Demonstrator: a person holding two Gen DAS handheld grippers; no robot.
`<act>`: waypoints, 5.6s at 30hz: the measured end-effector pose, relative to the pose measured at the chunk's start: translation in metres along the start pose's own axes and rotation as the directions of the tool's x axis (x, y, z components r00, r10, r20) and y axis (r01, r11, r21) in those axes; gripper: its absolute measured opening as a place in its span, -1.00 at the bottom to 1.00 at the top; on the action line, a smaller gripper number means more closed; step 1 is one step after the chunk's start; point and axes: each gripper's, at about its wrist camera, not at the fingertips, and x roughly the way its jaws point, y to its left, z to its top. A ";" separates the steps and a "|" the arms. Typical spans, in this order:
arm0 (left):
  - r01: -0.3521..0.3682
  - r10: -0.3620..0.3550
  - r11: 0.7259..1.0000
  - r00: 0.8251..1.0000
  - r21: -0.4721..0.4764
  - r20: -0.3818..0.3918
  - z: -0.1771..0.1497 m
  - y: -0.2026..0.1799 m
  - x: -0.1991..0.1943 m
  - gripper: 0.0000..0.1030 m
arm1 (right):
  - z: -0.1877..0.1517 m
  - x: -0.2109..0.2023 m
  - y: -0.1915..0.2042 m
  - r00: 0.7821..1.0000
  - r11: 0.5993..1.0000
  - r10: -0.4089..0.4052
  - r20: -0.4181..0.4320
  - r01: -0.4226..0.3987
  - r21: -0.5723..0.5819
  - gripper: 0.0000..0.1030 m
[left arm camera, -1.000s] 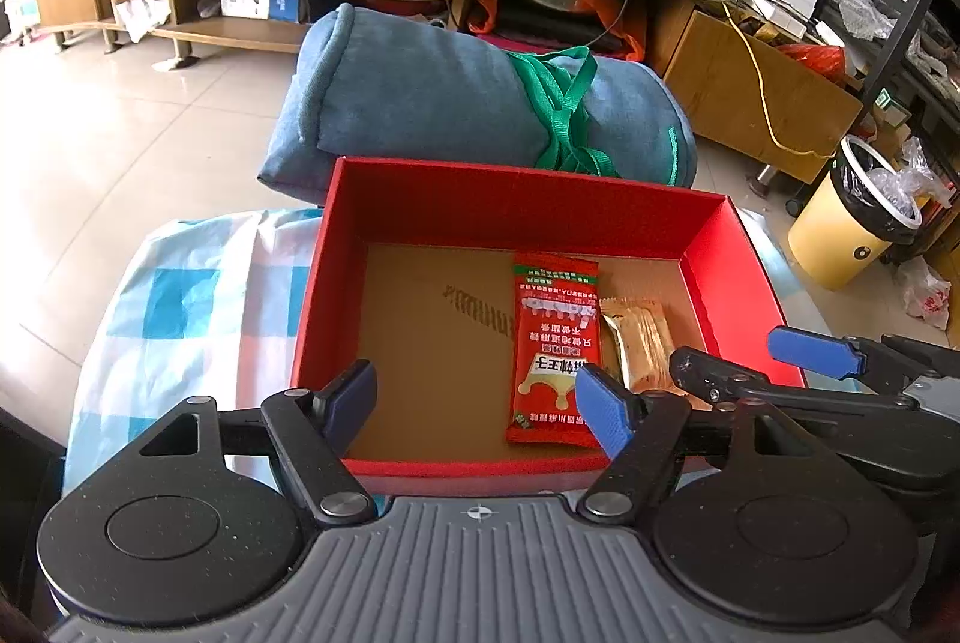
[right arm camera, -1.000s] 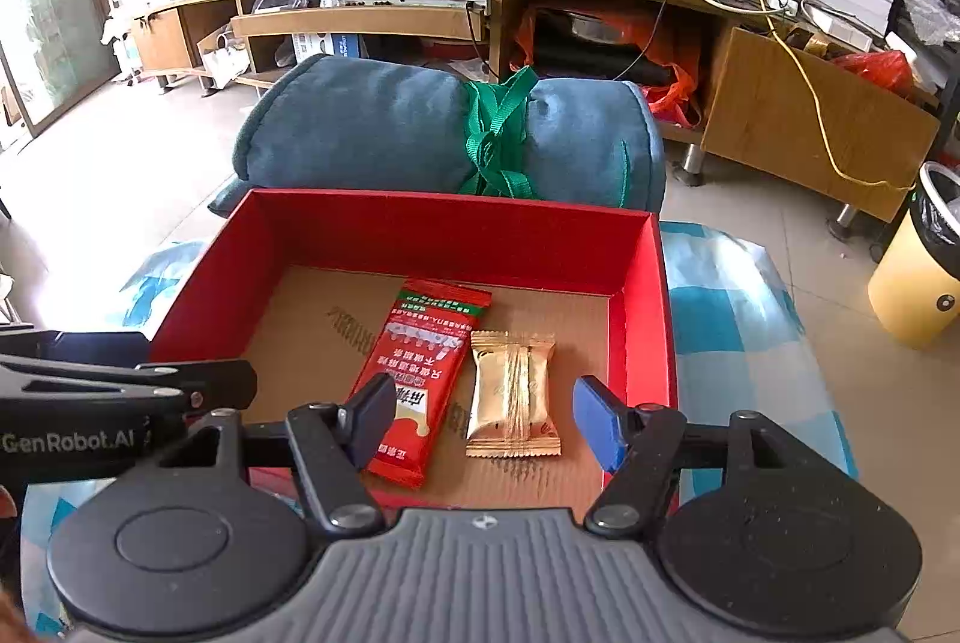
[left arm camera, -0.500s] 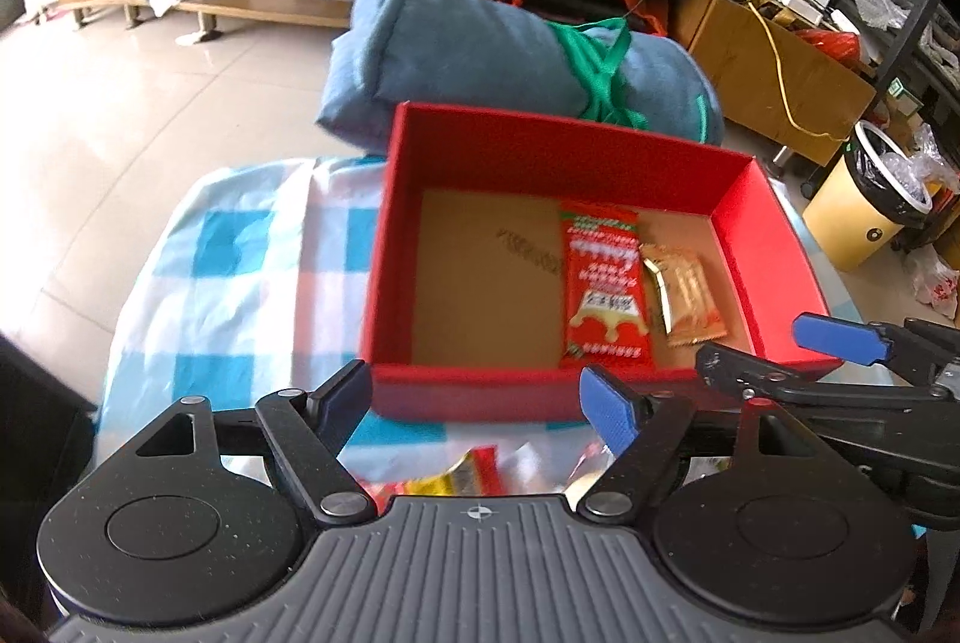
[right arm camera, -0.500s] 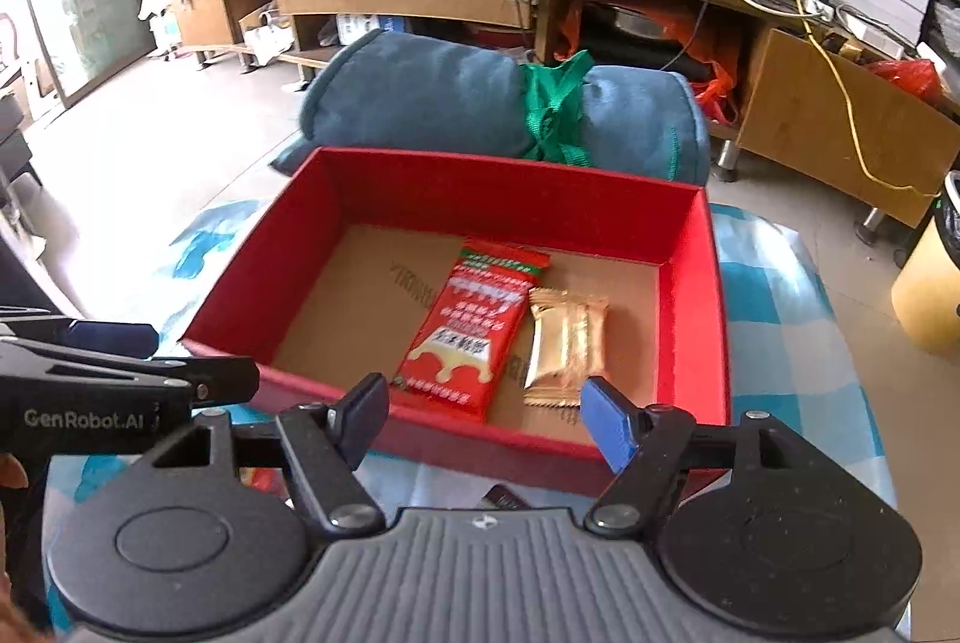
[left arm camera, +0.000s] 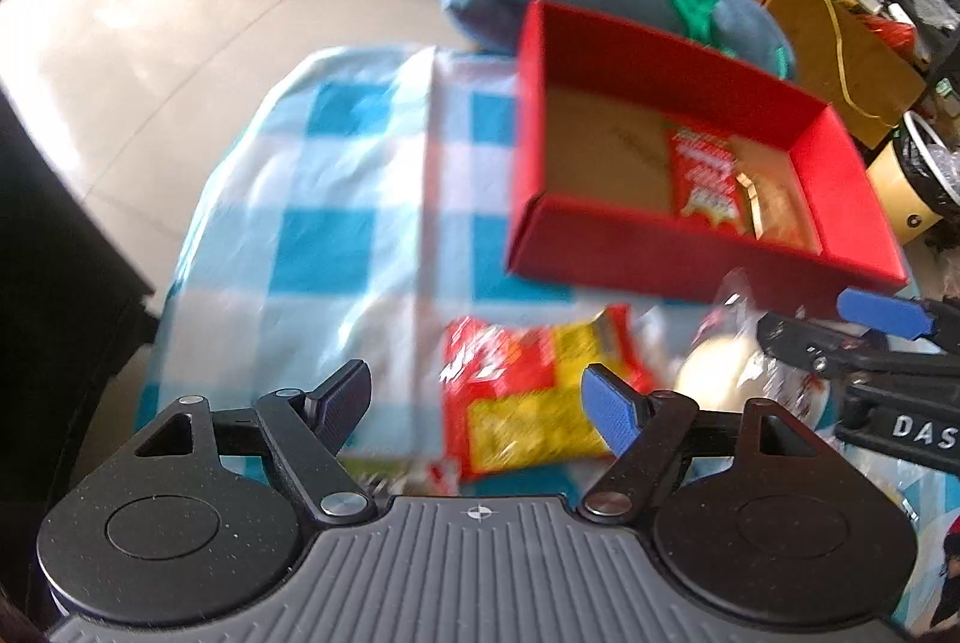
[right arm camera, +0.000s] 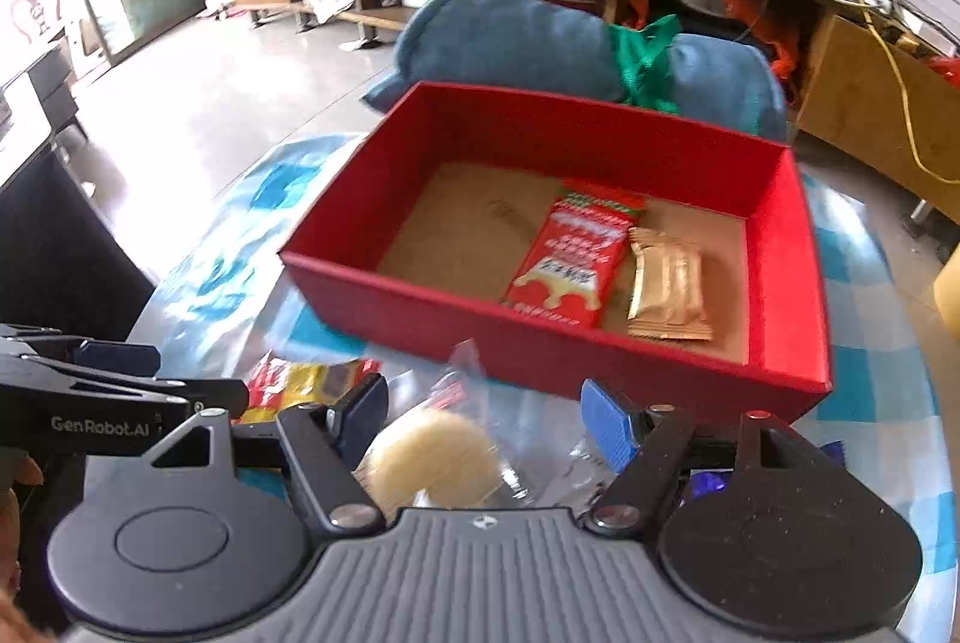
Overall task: Organize snacks
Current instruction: 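Grasp the white Kaprons wafer with the left tool, then hold the Kaprons wafer in the left tool while the right tool grasps the yellow egg-cake bag, then carry the Kaprons wafer and egg-cake bag over the red box with both tools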
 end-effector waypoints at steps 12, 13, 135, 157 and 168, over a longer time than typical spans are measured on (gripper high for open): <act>-0.038 0.033 0.997 0.995 -0.061 -0.095 -0.043 0.030 0.008 0.64 | -0.013 0.001 0.024 0.999 0.999 0.030 -0.032 -0.031 -0.041 0.29; -0.040 0.033 0.997 0.994 -0.065 -0.103 -0.046 0.031 0.009 0.64 | -0.014 0.000 0.025 0.999 0.999 0.032 -0.033 -0.033 -0.042 0.29; 0.212 -0.212 0.965 0.977 0.153 -0.015 -0.069 -0.064 -0.047 0.25 | -0.094 -0.070 -0.017 0.997 0.967 -0.060 -0.044 0.069 0.246 0.38; 0.140 -0.170 0.973 0.973 0.183 0.158 0.021 -0.104 -0.042 0.25 | -0.001 -0.058 -0.062 0.990 0.962 -0.123 0.069 0.102 0.252 0.38; 0.094 -0.126 0.983 0.971 0.159 0.205 0.069 -0.119 -0.013 0.24 | 0.045 -0.020 -0.089 0.987 0.956 -0.147 0.067 0.124 0.264 0.38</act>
